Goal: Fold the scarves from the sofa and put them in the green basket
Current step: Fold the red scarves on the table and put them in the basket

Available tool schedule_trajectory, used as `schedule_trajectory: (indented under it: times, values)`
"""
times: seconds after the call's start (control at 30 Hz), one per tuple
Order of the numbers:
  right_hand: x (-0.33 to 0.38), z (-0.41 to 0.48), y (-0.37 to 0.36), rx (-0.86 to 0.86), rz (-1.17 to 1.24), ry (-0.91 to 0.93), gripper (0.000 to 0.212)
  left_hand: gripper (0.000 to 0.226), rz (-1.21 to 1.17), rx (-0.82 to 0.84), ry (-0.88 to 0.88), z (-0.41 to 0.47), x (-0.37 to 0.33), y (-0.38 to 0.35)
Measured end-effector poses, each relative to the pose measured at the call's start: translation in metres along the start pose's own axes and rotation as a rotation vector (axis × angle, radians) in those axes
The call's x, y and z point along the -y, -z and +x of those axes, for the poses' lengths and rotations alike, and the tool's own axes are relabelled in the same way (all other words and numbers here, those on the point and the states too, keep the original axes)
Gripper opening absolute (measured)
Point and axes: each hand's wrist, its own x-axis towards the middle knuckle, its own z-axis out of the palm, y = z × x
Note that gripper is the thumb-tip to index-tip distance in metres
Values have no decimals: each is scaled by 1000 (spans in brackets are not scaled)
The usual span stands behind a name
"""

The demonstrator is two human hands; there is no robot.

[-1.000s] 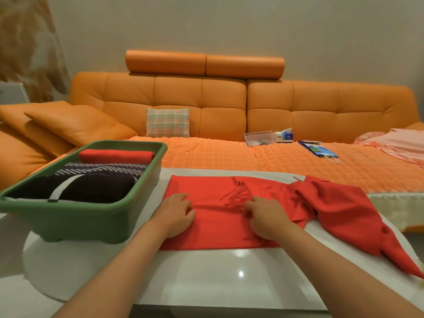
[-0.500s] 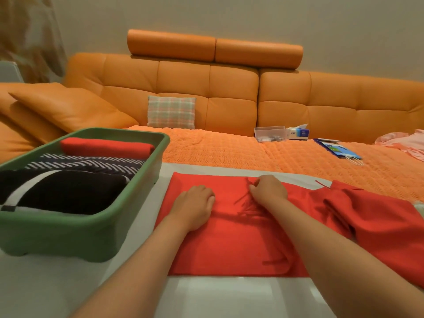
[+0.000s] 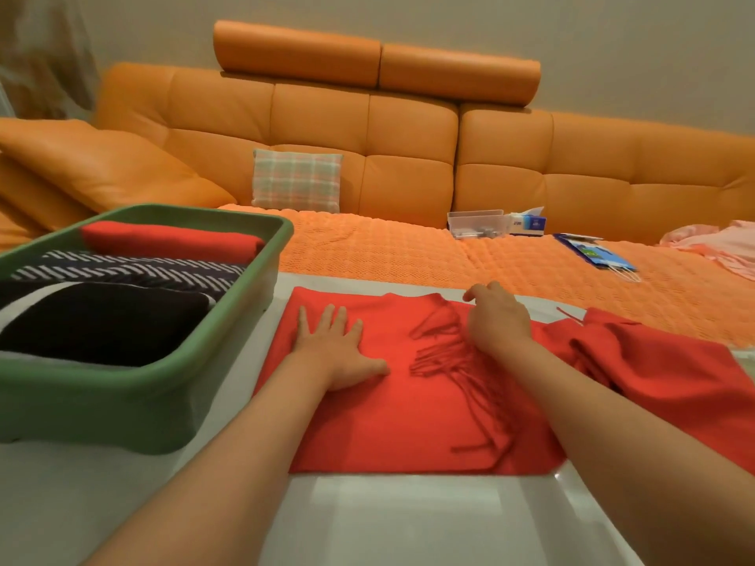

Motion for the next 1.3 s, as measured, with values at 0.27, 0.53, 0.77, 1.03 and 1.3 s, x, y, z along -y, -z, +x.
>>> schedule_trajectory:
  times: [0.27,0.53,0.77,1.03,1.3]
  values:
    - [-58,-76,55,16,78,-2,44,54,-244,-243,-254,-22,-102,1]
    - [-116,-124,87,290,-243,-83,87,83,-117,2,-227,-41,-110,-17]
    - [-149,-136,101,328,-325,-26,80,82,-67,135,-54,-35,-76,10]
    - [-178,-122,100,117,-445,38,26,53,-175,-248,-439,-48,-193,16]
    - [-193,-121,108,124,-233,169,53,22,-163,-421,-464,-33,-220,-3]
